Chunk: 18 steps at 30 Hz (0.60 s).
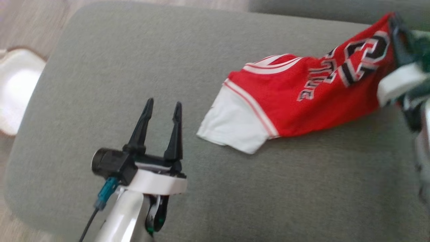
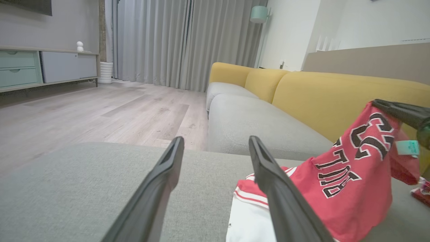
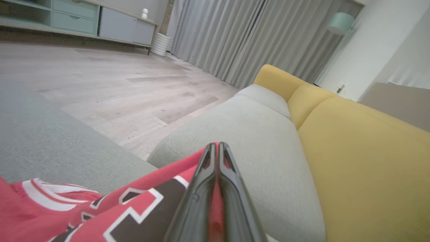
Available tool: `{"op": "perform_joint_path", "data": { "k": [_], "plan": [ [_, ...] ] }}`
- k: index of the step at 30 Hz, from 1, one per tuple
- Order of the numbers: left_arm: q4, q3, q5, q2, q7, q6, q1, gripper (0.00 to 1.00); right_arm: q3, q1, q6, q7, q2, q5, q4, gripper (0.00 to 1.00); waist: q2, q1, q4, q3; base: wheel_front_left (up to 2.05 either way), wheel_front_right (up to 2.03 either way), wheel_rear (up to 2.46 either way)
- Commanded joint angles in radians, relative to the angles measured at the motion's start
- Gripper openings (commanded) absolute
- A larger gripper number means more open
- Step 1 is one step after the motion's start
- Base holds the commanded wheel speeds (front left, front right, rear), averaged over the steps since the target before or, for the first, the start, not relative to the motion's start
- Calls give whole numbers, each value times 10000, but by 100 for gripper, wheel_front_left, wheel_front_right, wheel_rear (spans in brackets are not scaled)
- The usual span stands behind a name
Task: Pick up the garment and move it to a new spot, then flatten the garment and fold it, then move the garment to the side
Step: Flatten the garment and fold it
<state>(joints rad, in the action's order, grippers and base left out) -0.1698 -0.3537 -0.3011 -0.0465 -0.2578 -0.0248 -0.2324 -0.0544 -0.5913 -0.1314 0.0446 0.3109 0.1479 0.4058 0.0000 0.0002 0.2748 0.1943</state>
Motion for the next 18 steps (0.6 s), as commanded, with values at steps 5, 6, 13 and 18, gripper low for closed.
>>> {"op": "perform_joint_path", "data": {
  "k": [5, 6, 13, 18],
  "plan": [
    [341, -4, -207, -37, -40, 165, -655, 100, -1349, -1822, 7, -275, 768, -387, 1815, 0, 0, -2, 941, 820, 0, 0, 0],
    [343, -63, -240, -37, -40, 187, -692, 100, -1657, -2107, 7, -374, 875, -430, 2354, 0, 0, -2, 1022, 876, 0, 0, 0],
    [330, -234, -350, -37, -40, 347, -833, 100, -3961, -3477, 7, -38, 848, -1441, 5203, 100, 0, -2, 1137, 994, 0, 0, 0],
    [313, -152, -332, -37, -40, 396, -905, 100, -4549, -3955, 7, 622, 613, -2047, 6100, 100, 0, -2, 756, 872, 0, 0, 0]
  ]
}}
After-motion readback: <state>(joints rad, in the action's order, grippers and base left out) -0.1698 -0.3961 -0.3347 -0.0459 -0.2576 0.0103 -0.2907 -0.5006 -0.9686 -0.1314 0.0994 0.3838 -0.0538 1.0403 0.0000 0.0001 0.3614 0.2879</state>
